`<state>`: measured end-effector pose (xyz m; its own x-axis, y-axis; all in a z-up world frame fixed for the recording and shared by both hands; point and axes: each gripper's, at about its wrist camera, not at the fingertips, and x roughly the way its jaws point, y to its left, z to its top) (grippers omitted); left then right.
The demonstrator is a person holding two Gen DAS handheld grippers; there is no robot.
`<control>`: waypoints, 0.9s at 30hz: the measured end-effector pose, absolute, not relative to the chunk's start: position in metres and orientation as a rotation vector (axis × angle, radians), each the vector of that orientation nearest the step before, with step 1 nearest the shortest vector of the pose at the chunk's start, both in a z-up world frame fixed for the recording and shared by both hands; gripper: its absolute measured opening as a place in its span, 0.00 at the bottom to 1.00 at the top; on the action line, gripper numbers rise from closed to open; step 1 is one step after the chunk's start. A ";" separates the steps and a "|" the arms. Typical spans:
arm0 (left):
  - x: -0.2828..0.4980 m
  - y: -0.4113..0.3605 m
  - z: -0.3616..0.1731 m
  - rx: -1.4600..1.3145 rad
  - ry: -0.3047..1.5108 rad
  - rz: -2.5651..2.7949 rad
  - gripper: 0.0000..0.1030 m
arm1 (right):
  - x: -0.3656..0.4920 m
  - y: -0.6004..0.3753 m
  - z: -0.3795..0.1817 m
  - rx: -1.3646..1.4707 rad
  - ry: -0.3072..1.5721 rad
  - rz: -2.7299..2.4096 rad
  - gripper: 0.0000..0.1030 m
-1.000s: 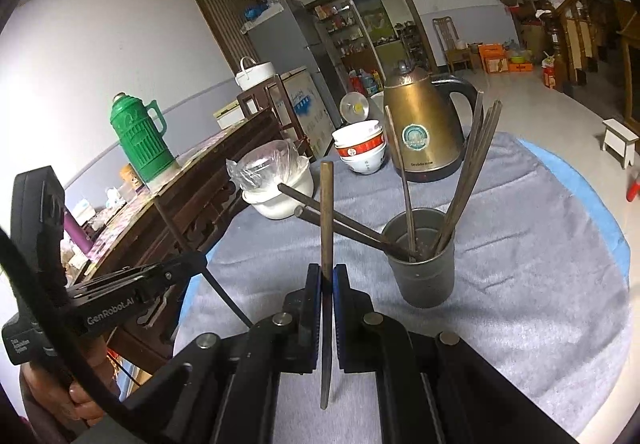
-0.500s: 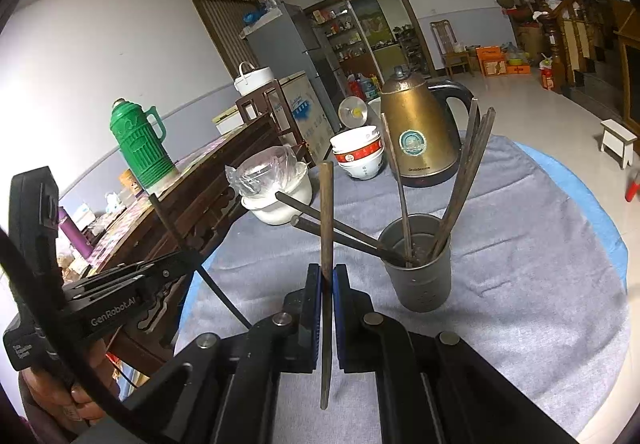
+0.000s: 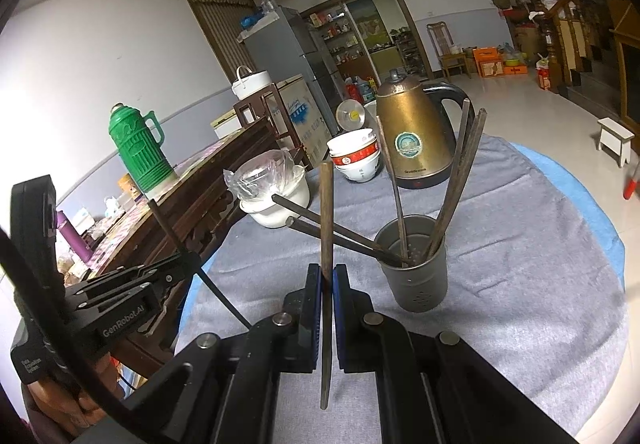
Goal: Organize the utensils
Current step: 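Carry both held chopsticks over the grey cup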
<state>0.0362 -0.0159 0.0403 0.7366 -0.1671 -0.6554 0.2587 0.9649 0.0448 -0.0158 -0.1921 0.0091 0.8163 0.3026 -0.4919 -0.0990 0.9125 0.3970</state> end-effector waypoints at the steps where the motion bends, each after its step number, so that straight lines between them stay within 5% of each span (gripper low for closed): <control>1: 0.036 -0.017 0.040 0.138 0.705 -0.235 0.06 | -0.016 -0.193 0.009 0.366 0.577 0.217 0.06; 27: 0.032 -0.035 0.054 0.164 0.686 -0.277 0.06 | -0.025 -0.217 0.021 0.397 0.534 0.181 0.06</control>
<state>0.0324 -0.0346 0.0545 0.7393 -0.1977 -0.6437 0.3048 0.9506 0.0581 -0.0247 -0.2168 0.0210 0.8473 0.2685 -0.4583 -0.0647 0.9086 0.4126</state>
